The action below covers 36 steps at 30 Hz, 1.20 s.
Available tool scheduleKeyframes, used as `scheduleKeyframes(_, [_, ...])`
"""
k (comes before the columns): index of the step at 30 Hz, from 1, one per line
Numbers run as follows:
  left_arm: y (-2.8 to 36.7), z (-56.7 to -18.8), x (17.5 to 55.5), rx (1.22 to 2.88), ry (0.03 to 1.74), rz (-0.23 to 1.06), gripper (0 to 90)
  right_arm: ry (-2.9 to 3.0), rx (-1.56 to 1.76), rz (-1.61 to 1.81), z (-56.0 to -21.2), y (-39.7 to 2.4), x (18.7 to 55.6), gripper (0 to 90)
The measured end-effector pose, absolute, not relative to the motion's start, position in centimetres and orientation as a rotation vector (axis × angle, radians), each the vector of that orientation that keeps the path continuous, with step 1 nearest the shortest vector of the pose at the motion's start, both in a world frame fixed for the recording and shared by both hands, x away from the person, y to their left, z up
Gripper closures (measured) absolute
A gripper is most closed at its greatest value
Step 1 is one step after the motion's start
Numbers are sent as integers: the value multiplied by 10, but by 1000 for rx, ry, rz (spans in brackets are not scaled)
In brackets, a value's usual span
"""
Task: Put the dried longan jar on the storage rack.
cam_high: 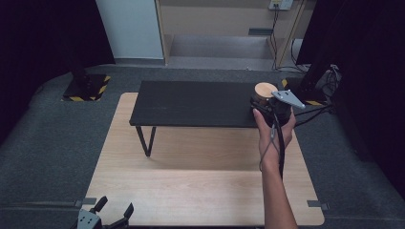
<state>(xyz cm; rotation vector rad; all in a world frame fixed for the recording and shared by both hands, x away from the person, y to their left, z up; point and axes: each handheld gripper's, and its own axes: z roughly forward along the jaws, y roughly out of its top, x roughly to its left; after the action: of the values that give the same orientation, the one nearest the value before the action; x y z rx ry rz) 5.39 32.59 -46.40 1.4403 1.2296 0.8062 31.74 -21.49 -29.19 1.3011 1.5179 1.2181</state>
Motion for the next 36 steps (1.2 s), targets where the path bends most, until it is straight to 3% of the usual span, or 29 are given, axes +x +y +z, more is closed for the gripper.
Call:
scheduleKeyframes(24, [327, -464, 56, 1443, 1228, 797, 41, 1524, 1284, 1207, -296, -216, 320, 253])
scheduleKeyframes(29, [327, -463, 56, 1444, 1226, 798, 41, 1504, 1286, 1227, -299, -217, 322, 47])
scheduleKeyframes(36, [326, -462, 56, 1447, 1221, 795, 41, 1493, 1290, 1205, -301, -216, 322, 13])
